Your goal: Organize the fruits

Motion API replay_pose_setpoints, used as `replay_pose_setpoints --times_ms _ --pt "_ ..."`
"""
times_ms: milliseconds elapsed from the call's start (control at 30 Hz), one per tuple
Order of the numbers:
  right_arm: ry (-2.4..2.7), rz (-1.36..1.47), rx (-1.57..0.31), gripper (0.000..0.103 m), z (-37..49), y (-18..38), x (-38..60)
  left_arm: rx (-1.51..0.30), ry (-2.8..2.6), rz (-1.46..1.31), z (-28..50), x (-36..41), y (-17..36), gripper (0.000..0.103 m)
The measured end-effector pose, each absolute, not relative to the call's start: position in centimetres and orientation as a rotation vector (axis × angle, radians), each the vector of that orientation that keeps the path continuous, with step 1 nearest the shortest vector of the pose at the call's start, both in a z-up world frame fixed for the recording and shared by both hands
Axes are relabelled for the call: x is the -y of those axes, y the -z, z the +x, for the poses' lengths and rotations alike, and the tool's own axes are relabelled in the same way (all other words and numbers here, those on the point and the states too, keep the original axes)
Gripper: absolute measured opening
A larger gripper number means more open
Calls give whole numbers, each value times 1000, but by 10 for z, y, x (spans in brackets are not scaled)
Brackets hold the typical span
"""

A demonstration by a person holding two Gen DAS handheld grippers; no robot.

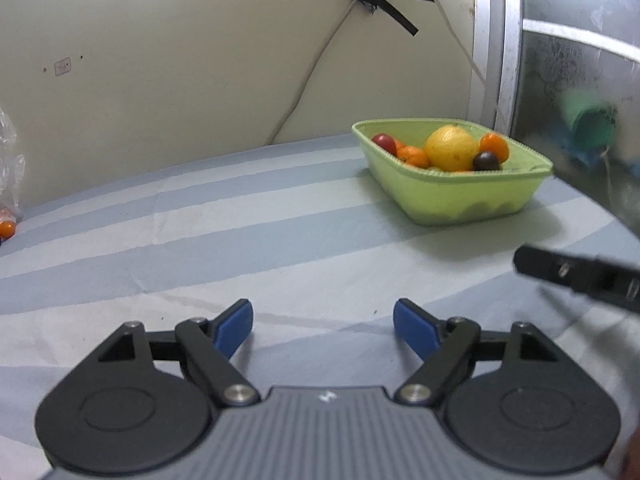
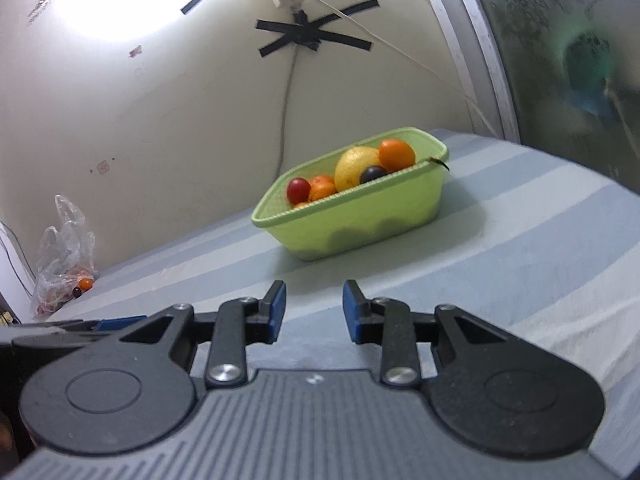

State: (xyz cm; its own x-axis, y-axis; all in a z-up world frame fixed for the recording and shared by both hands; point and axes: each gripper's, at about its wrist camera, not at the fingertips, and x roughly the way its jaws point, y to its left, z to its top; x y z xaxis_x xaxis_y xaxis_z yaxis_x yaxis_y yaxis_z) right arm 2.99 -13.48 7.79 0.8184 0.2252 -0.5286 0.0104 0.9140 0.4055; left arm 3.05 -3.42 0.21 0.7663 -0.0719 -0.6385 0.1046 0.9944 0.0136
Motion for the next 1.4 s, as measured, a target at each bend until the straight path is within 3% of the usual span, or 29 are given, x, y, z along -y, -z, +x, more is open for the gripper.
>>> replay_pose_setpoints --times_ms 1033,1100,1400 --pt "-122 508 -621 36 36 -70 152 -703 51 58 32 34 1 97" --pt "-126 509 -621 36 37 -70 153 -708 47 57 33 34 1 102" --pt "-127 509 -623 36 37 -70 153 -711 37 56 33 34 1 103"
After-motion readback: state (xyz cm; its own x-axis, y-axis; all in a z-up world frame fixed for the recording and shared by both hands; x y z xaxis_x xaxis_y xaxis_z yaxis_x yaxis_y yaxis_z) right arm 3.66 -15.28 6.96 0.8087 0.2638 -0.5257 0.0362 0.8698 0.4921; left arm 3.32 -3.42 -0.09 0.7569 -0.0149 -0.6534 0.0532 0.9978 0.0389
